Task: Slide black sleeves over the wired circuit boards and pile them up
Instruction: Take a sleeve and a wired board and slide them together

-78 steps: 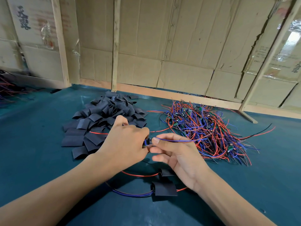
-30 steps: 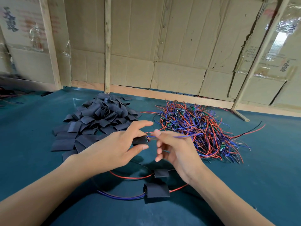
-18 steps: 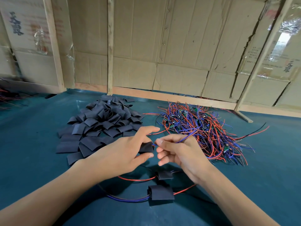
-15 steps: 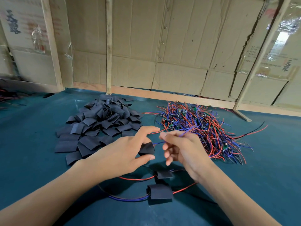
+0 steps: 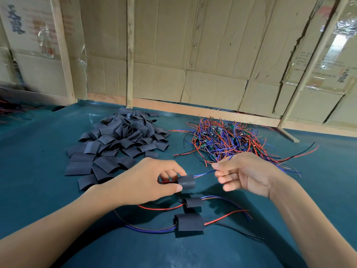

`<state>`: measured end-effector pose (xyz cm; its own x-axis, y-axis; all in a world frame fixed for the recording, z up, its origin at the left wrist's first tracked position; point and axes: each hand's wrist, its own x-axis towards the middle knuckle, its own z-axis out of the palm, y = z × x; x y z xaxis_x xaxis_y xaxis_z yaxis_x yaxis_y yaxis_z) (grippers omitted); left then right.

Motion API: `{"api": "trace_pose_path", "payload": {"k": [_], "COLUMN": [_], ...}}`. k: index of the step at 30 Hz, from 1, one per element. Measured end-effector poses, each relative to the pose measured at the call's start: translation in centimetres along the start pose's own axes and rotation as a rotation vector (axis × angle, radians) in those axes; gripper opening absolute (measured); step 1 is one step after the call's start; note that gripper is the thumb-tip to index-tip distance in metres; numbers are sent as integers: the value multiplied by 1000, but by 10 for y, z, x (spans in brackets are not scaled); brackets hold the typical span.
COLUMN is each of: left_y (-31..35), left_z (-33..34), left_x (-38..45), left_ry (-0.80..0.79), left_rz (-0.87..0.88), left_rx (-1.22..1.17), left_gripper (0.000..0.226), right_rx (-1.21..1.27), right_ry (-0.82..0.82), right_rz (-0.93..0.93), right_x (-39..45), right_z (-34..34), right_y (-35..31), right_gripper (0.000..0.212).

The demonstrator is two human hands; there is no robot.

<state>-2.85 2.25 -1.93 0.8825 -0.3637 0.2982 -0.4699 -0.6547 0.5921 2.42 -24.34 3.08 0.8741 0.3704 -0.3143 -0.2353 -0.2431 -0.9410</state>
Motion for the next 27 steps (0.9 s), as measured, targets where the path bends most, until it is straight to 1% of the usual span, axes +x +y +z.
{"api": "trace_pose_path", "payload": {"k": [2,4,5,7,9,16,23,27], "left_y": [2,5,6,7,8,3,3,6], "left_z": [-2,-4,-3,-1,1,3,4,2], "left_x": [1,1,1,1,0,0,-2,-2], "left_ry": [-31,-81,-100,-112,-92,-33,-111,-158], "left_rz": [3,30,45,71,84,106,123,167], "left_rx": [-47,-53,-33,30,70,124,169,238], "left_gripper": [39,51,52,46,40,39,37,39], "right_rx": [-33,-55,-60,-65,-70,-93,-153,-233], "right_ry": [-27,-61,-79,-106,-131,-181,-197,-199], "right_rz": [0,20,31,51,60,50,56,49], "right_x": [-1,-1,-1,0,2,2,-1,-4], "right_z": [-5,-7,-8,-6,-5,-9,-14,-17], "right_y": [0,1,2,4,6,8,7,6], "right_gripper": [13,11,10,9,12,18,21,26]}}
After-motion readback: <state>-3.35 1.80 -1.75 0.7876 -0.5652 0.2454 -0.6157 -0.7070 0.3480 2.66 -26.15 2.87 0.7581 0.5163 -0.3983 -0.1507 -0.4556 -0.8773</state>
